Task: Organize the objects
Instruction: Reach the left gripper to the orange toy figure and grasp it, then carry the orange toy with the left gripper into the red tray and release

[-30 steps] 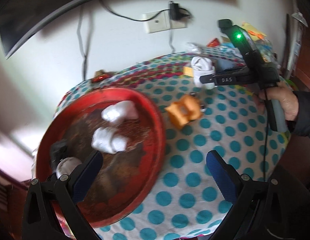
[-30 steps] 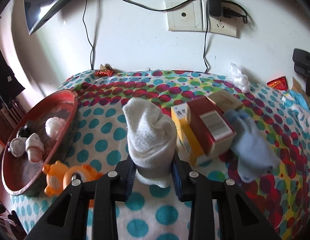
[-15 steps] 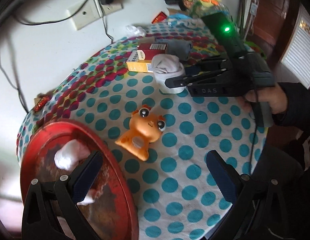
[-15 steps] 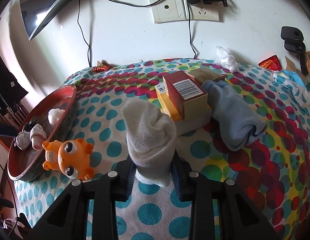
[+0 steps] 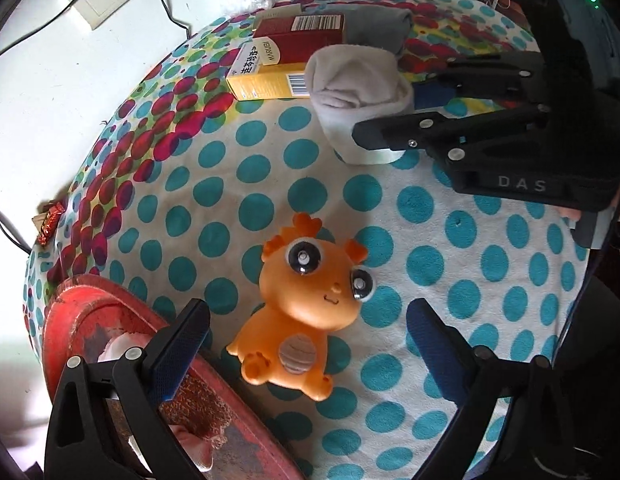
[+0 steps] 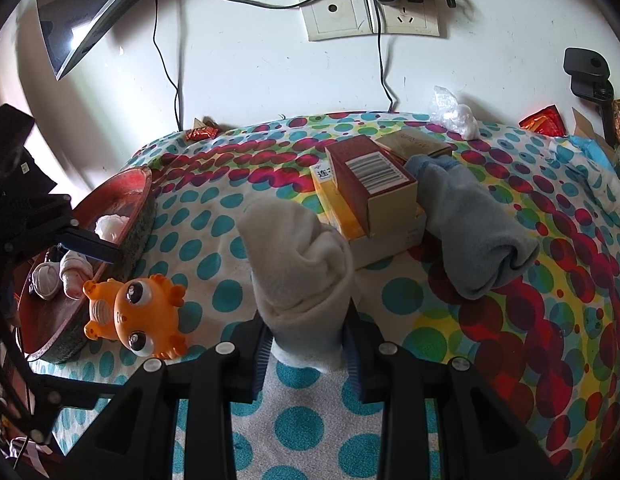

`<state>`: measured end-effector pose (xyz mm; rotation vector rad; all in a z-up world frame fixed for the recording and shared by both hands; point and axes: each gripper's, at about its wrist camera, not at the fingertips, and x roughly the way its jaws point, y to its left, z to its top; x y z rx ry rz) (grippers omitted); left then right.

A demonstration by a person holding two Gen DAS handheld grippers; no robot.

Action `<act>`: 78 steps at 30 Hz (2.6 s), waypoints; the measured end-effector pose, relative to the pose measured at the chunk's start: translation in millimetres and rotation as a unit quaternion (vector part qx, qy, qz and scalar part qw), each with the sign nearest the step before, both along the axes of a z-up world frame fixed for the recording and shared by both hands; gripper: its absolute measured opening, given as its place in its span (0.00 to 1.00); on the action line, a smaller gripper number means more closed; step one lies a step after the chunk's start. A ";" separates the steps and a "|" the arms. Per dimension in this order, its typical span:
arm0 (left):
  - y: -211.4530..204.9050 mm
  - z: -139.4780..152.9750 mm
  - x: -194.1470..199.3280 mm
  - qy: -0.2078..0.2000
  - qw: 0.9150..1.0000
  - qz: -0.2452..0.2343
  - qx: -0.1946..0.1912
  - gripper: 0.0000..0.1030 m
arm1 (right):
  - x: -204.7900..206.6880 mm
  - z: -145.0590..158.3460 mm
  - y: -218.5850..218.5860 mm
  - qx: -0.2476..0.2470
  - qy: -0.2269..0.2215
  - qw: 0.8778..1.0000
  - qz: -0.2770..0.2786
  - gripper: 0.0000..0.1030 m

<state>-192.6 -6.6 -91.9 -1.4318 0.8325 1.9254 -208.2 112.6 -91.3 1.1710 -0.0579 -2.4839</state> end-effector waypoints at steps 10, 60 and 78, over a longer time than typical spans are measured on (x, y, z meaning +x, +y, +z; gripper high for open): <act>-11.0 -2.3 -4.9 -0.015 0.998 0.054 0.020 0.50 | -0.3 -1.1 0.7 -0.003 -0.001 1.000 0.000 0.31; -51.4 51.0 73.3 0.088 0.914 0.365 0.157 0.43 | 0.2 -1.1 -1.6 0.003 -0.001 1.000 -0.006 0.31; -176.5 82.5 63.5 0.142 0.863 0.467 0.130 0.43 | -0.2 -0.8 -1.8 0.005 -0.001 1.000 -0.009 0.31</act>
